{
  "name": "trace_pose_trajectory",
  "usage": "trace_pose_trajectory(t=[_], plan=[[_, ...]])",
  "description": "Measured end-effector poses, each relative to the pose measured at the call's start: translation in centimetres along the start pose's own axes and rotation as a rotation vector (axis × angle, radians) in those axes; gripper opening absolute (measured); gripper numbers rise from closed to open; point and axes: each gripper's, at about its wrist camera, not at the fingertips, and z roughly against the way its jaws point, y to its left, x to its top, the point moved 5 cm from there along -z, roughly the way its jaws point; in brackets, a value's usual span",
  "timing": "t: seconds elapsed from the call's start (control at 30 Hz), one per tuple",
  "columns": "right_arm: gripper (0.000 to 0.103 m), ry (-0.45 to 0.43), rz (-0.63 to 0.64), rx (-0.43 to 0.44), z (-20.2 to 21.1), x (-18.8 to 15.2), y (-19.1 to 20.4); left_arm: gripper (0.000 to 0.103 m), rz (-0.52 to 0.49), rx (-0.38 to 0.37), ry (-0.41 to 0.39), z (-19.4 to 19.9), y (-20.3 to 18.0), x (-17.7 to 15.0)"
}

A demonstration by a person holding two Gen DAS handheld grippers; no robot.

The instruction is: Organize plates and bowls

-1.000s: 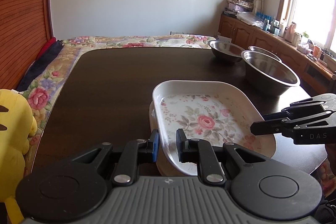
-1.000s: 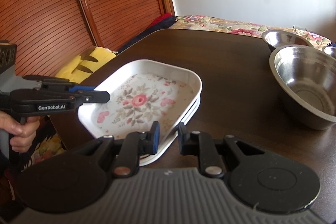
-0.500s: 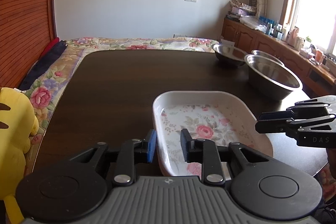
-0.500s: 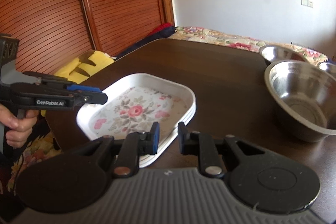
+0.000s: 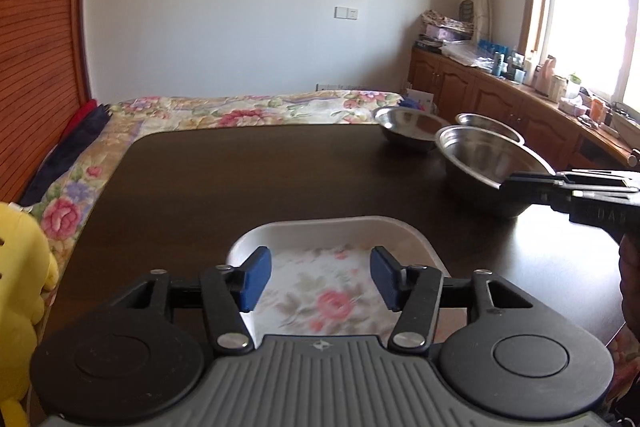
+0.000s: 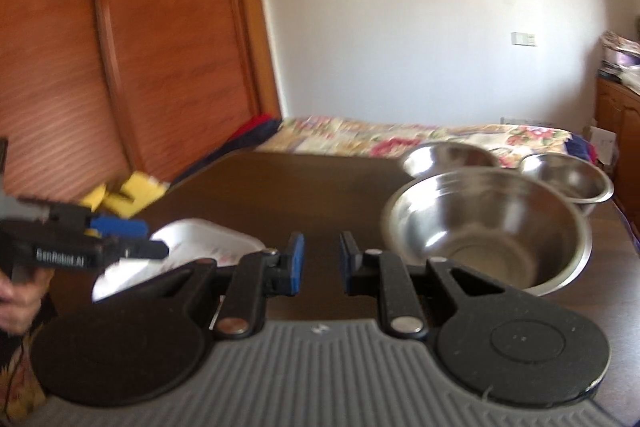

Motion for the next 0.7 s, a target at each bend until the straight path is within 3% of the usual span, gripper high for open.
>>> trace_pose_trajectory(t=[0.43,0.47,0.5,0.63,0.7], plan=[[0.022,-0.103,-0.042,-0.191,1.7,0.4,-9.1,0.064,-0.032,-0.089,-0.015,-4.6,-8.0,2.5],[0.026,-0.106,-0.046,-0.200,1.6,0.3,-9.6,0.064,-0.031,-0.094,-0.014,-5.0,-8.4,2.7],[0.037,-0.113,-0.050,-0.208,1.6,0.2,-10.2,0.064,-0.032,-0.096,-0.014,-5.3,-8.9,2.9],[0.046,-0.147,-0.050,-0.228,1.3,0.2,-12.1,0.064,-0.032,-0.093,-0.011,-6.7,-10.2,3.5],[0.060,-0.147,-0.049,-0.223,0.9,0.3,-12.9,0.065,-0.027,-0.094,-0.011,-7.1,-10.6,3.7]])
